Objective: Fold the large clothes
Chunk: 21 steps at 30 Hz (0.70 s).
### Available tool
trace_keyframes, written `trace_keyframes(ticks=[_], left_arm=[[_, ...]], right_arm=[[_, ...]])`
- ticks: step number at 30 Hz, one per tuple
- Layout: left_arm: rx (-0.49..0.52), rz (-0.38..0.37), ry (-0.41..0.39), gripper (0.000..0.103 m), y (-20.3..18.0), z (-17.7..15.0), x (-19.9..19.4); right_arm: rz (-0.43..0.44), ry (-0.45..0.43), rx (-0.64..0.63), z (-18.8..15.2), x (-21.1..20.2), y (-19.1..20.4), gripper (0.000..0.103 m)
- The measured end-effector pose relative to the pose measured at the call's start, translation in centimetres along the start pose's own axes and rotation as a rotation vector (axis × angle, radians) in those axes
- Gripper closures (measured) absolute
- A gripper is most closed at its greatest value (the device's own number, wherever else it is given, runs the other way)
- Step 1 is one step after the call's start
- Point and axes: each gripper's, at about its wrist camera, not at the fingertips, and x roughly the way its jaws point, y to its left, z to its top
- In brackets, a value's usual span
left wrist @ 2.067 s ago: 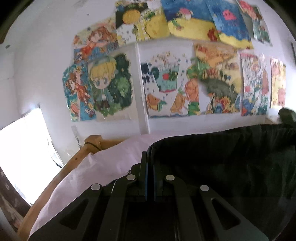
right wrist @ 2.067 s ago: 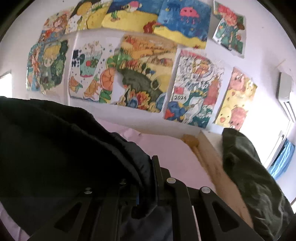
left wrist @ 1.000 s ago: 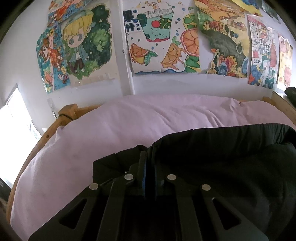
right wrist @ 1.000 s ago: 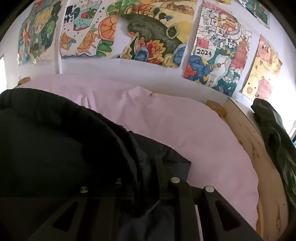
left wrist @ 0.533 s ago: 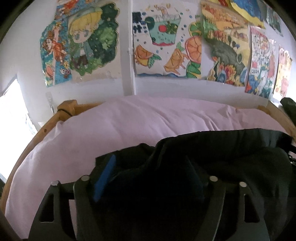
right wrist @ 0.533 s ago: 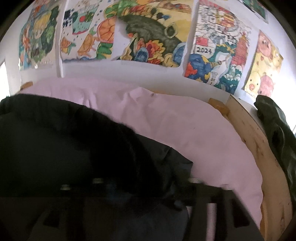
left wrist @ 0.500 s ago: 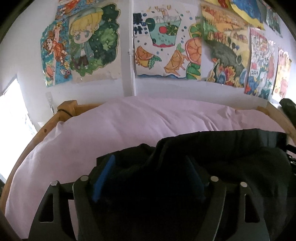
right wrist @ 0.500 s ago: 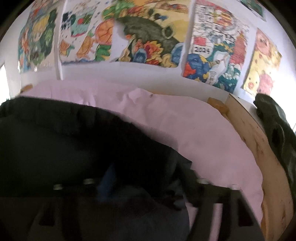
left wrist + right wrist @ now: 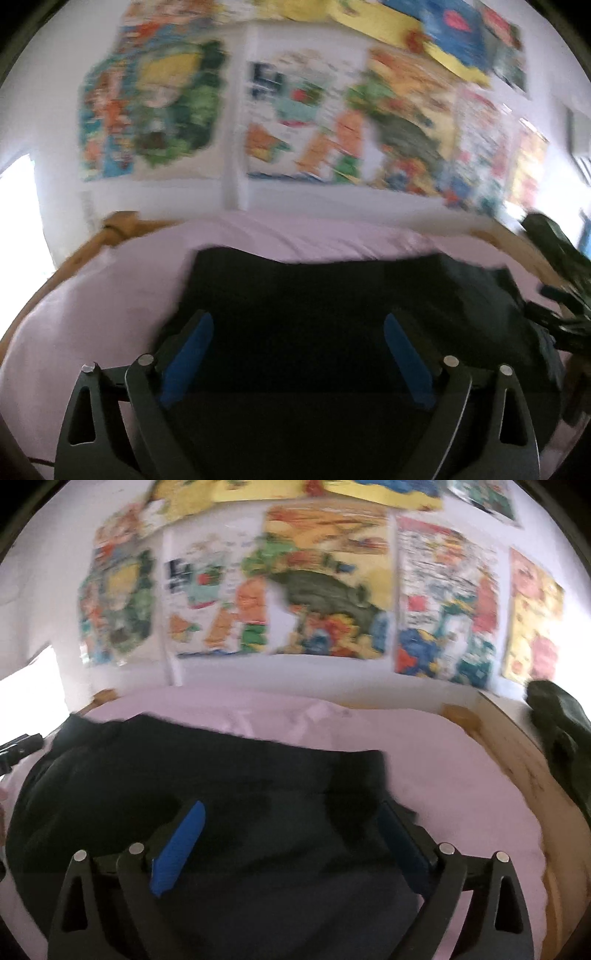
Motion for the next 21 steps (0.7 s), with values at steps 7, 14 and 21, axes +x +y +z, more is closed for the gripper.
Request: trace_keyframes(ticks=[7,14,21], left_arm=[[0.127,0.036,0.060,0.012,-4.1,-0.4,4.3],[0.085,0.047,0.157,0.001,-1.7,-0.4,10.1],[-0.015,-0.055,0.244,0.001,1.1,-0.6,14.6]], right_arm=[[-0.007,0.049,-0.009,-0.5,3.9,0.5,0.002],[0.058,0.175,0.081,-0.6,10.2,-2.2,0.000],[0.170,0.252,0.196,-1.2,14.8,-5.0,0.000]])
